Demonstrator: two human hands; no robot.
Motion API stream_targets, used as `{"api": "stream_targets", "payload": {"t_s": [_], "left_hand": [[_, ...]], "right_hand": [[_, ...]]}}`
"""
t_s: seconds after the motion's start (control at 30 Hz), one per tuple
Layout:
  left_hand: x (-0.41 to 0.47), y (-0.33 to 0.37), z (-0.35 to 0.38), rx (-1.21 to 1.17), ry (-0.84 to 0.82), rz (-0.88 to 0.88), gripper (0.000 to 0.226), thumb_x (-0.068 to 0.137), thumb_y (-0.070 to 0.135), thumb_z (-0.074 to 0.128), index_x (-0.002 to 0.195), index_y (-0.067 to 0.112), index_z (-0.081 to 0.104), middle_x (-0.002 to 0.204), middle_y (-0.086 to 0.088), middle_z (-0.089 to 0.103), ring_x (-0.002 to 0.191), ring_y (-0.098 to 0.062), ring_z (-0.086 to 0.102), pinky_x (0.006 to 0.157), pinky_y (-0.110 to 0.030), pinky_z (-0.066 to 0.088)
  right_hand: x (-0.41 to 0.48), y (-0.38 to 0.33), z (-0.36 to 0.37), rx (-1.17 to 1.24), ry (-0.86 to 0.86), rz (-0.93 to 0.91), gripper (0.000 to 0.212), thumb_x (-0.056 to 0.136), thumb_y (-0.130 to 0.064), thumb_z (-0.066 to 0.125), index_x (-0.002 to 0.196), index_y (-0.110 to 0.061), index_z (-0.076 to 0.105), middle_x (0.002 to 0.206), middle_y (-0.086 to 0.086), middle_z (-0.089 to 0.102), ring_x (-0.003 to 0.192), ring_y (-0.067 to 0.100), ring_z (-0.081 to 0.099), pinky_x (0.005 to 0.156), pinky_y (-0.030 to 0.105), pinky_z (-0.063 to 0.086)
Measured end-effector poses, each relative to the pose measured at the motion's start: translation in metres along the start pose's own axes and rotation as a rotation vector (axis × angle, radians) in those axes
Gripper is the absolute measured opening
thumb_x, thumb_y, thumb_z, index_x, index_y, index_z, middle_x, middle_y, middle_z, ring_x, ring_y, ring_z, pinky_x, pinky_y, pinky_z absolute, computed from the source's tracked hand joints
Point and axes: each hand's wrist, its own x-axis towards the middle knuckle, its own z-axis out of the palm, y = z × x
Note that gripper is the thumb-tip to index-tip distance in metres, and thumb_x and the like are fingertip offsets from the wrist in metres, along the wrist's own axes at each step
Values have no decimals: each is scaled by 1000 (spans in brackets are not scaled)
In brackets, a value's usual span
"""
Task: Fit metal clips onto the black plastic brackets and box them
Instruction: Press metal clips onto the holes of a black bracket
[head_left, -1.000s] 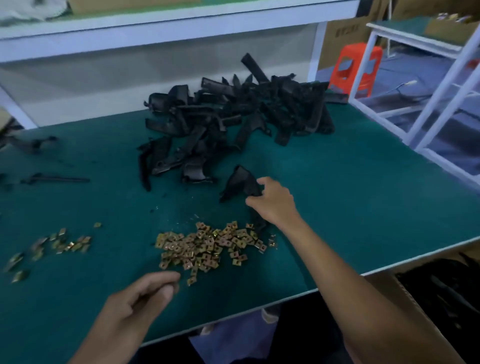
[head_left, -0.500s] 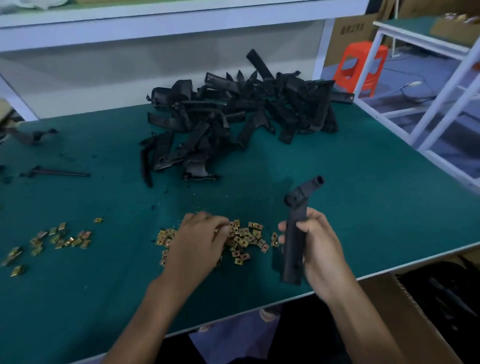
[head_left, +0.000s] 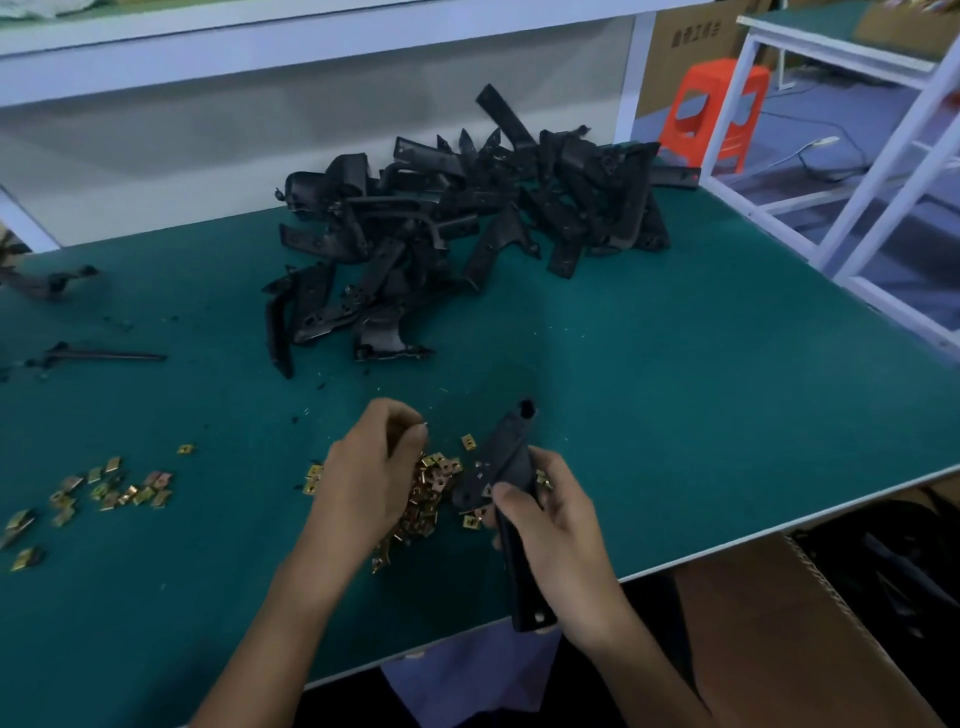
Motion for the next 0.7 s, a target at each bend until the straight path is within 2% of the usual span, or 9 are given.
{"api": "stream_targets", "payload": {"t_s": [0.07,0.13,0.23,0.3,0.33,0.43,0.6,0.7], "left_hand": [[-1,-1,-8,-68,4,-69,6,98,29,62,93,32,61,82,17,69,76,3,62,68,-17,44],[-3,1,-14,-216,3,-131,6,98,24,62,93,29,64,81,11,71,70,-2,61,70,-27,45],[-12,11,-21,-439,-16,-147,14,99,14,62,103,25,69,87,8,76,79,0,68,72,-17,50],[-20,16,-24,-503,-50,-126,20,99,13,63,106,28,74,91,9,77,86,1,70,72,-11,50],[-24,18,-24,-531,-58,-123,21,98,13,64,103,29,76,91,7,77,85,0,71,71,-10,50],[-32,20,-24,-607,-43,-147,23,96,10,65,95,30,78,89,3,78,81,-2,71,70,-11,51],[-40,17,-28,-649,-54,-130,26,98,11,61,101,31,78,91,1,77,83,-2,68,74,-12,51],[-41,18,-30,-732,-74,-181,13,84,27,71,94,29,80,84,0,76,77,-4,66,70,-12,52]], "right_hand": [[-1,5,2,-115,-13,-52,20,97,-28,64,106,-46,62,87,-9,72,75,7,68,63,20,50],[-3,7,2,-260,-21,-100,20,91,-45,62,110,-50,56,87,-13,72,75,5,67,62,17,47],[-4,12,1,-352,-23,-108,30,84,-61,56,112,-51,51,85,-11,71,71,7,65,55,22,47],[-3,15,1,-373,-12,-121,30,83,-63,56,111,-51,50,82,-8,71,68,10,65,57,32,50],[-2,17,1,-376,-1,-127,29,83,-63,56,109,-50,50,81,-7,71,67,11,65,58,34,51],[-1,19,0,-358,30,-136,27,86,-62,58,108,-49,50,82,-11,71,72,7,66,57,19,47],[0,19,0,-340,49,-135,26,87,-62,59,107,-47,50,81,-8,71,71,6,67,56,17,46],[0,17,1,-315,53,-137,27,85,-63,59,104,-47,51,81,-9,71,71,4,68,57,14,46]]}}
